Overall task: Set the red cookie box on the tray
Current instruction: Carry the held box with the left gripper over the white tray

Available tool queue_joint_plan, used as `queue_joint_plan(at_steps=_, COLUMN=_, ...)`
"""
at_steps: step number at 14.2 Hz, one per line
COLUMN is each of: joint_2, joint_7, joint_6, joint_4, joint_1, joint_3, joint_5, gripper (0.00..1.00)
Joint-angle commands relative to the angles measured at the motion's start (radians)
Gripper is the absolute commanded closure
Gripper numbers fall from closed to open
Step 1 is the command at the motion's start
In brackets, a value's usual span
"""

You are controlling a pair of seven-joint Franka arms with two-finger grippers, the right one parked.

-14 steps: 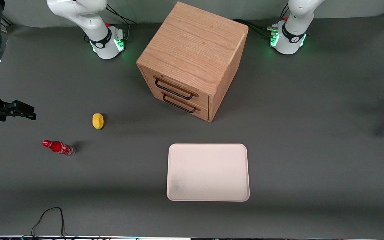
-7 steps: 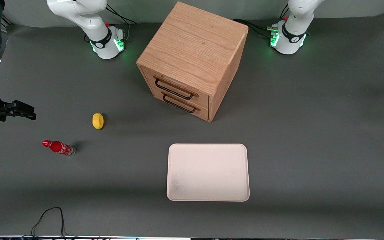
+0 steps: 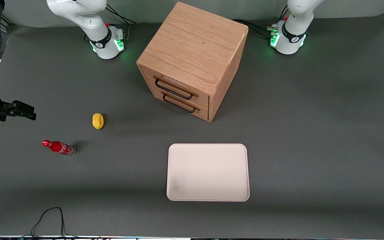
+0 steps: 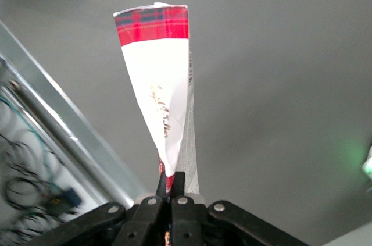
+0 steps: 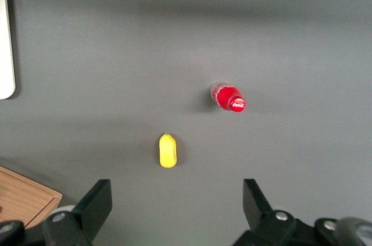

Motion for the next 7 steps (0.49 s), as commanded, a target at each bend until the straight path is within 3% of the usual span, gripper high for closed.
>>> queue_joint_plan(at_steps=1, joint_2=0.01, joint_7=-0.357, joint_6=-0.107, joint_4=0.069, joint_1=-0.189, joint_3=0.013, joint_5=0.001, gripper=1.0)
queue_joint_plan(at_steps=4, joint_2=0.0, joint_7=-0.682, joint_6=-0.124, joint_4=0.069, joint_1=-0.354, joint_3=0.013, joint_5=-0.05, gripper=1.0)
queue_joint_plan(at_steps=7, joint_2=0.003, joint_7=-0.955, joint_6=-0.12, joint_4=0.068, joint_1=-0.538, joint_3=0.008, joint_5=-0.051, gripper=1.0)
